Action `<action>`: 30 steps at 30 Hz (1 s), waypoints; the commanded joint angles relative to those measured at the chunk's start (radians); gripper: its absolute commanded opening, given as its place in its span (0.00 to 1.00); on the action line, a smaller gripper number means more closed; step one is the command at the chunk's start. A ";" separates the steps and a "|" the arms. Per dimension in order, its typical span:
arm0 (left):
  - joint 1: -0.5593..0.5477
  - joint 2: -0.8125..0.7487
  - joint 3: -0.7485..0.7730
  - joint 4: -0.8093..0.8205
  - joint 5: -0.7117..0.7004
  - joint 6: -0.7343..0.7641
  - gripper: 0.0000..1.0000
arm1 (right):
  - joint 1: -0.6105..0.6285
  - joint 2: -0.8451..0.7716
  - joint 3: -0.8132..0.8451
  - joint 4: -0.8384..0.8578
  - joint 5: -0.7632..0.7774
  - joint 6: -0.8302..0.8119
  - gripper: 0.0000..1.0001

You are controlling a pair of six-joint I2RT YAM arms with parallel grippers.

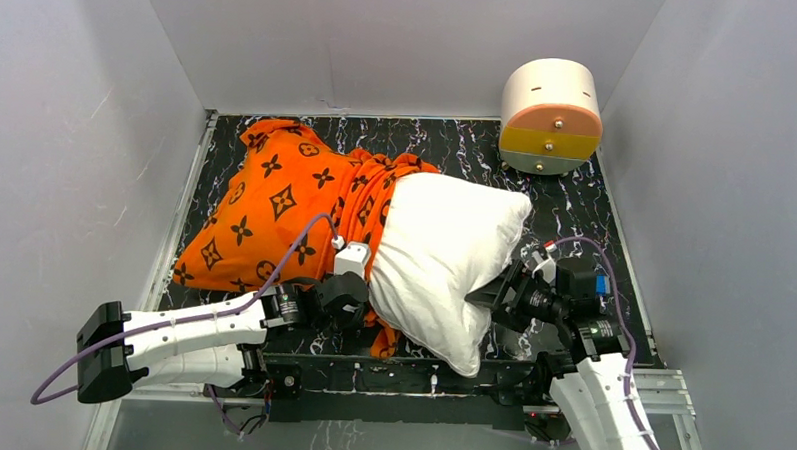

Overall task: Remove the pillowcase from the pillow
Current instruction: Remove the pillow from the pillowcase.

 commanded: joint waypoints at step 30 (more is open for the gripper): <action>0.010 -0.257 -0.068 0.038 -0.089 -0.017 0.67 | 0.002 0.093 0.369 0.056 0.691 -0.135 0.47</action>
